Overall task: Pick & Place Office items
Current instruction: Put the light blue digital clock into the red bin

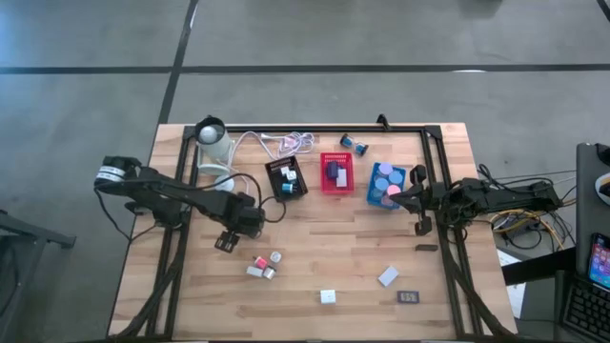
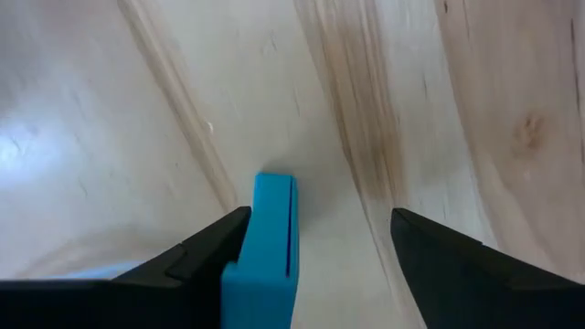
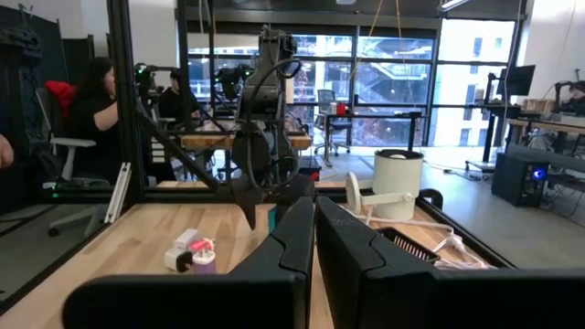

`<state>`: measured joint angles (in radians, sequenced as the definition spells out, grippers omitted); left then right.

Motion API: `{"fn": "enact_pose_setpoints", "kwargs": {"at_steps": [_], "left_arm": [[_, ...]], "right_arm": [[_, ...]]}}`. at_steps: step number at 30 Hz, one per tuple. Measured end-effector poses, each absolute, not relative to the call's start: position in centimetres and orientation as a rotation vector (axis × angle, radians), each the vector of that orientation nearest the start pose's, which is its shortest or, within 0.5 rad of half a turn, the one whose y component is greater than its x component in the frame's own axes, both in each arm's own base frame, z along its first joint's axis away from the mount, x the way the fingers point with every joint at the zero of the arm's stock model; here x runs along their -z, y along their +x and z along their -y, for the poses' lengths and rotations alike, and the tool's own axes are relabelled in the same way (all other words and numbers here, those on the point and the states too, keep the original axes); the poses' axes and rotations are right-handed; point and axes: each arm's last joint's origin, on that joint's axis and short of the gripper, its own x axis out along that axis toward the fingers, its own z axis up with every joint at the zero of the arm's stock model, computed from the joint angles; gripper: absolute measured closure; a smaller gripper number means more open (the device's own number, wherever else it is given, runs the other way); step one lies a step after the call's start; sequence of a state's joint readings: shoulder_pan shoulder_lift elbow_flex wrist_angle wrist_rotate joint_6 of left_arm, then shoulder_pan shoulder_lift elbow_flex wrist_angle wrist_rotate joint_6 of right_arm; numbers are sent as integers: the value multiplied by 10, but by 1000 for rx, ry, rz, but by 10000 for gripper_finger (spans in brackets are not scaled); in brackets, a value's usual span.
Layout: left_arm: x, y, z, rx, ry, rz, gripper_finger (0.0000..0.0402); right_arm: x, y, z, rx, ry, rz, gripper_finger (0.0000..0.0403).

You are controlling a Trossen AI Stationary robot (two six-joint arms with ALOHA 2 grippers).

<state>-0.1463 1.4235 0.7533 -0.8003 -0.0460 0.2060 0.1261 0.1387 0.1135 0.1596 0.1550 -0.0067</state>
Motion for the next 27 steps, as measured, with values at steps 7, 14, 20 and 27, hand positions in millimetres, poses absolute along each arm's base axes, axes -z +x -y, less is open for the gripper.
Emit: {"fn": "enact_pose_setpoints", "kwargs": {"at_steps": [7, 14, 20, 27], "left_arm": [[-170, 220, 30, 179, 284, -1465, 151], [-170, 220, 29, 115, 320, -1465, 219], [-170, 220, 29, 114, 321, -1465, 314], [-176, 221, 29, 99, 304, -1480, 346]], "right_arm": [[-207, 100, -8, 29, 11, 133, 392], [-207, 100, -8, 31, 8, 133, 392], [-207, 100, -8, 32, 4, 133, 392], [-207, 100, -8, 33, -10, 135, 392]]}}
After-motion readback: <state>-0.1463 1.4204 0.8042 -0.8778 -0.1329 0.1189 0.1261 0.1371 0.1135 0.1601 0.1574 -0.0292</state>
